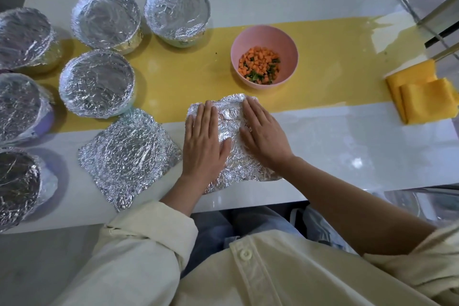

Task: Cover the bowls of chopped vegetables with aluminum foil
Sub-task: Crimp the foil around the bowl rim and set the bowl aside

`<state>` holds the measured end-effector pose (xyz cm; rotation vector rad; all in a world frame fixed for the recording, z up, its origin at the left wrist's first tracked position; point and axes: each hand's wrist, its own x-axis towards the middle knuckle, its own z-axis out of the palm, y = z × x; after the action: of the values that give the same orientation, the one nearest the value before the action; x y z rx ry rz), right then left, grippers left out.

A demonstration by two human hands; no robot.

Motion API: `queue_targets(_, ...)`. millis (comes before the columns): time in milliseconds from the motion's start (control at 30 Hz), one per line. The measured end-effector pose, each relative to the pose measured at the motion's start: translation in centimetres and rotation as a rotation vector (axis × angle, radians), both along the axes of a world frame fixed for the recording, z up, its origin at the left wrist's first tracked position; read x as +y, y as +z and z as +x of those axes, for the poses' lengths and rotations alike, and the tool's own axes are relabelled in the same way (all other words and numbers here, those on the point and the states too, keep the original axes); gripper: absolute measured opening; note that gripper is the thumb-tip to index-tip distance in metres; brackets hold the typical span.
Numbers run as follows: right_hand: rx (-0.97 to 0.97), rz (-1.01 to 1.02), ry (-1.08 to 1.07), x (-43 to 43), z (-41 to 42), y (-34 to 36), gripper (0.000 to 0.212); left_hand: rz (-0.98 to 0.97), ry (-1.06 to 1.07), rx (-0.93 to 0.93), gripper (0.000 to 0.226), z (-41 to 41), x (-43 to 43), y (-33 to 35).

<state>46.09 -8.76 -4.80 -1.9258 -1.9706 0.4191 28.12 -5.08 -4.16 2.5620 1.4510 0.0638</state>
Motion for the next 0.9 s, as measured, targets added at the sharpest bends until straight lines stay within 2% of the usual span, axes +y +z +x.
queue_targets(133,0.397,-0.047,-0.205,-0.4,0.4,0.1,0.049,0.001,0.130,-0.173,0.069,-0.4,-0.5,-0.1)
queue_targets(267,0.615,-0.079,-0.326,-0.5,0.3,-0.1,0.042,-0.149,0.259,-0.351,0.069,-0.4,-0.9,-0.5)
queue_targets(433,0.797,-0.116,-0.416,-0.3,0.4,-0.5,0.037,-0.321,0.350,-0.588,0.062,-0.5,-0.8,-0.6)
queue_targets(567,0.937,-0.149,-0.484,-0.3,0.4,-0.5,0.034,-0.439,0.522,-0.748,0.053,-0.3,-0.9,-0.6)
queue_targets(633,0.996,-0.183,-0.513,-0.3,0.4,-0.7,0.036,-0.498,0.577,-0.822,0.040,-0.2,-1.0,-0.5)
queue_targets(700,1.056,-0.217,-0.539,-0.3,0.3,-0.7,0.041,-0.557,0.629,-0.840,0.032,0.0,-0.9,-0.1)
queue_targets(767,1.074,-0.233,-0.555,-0.3,0.2,-0.5,0.041,-0.587,0.636,-0.802,0.042,0.0,-0.6,0.2)
queue_targets(833,1.067,-0.220,-0.580,-0.6,0.0,-0.3,0.037,-0.467,0.599,-0.689,0.050,0.0,-0.2,0.0)
queue_targets(900,1.074,-0.197,-0.632,-0.9,-0.3,-0.1,0.035,-0.323,0.613,-0.600,0.042,-0.2,0.2,-0.1)
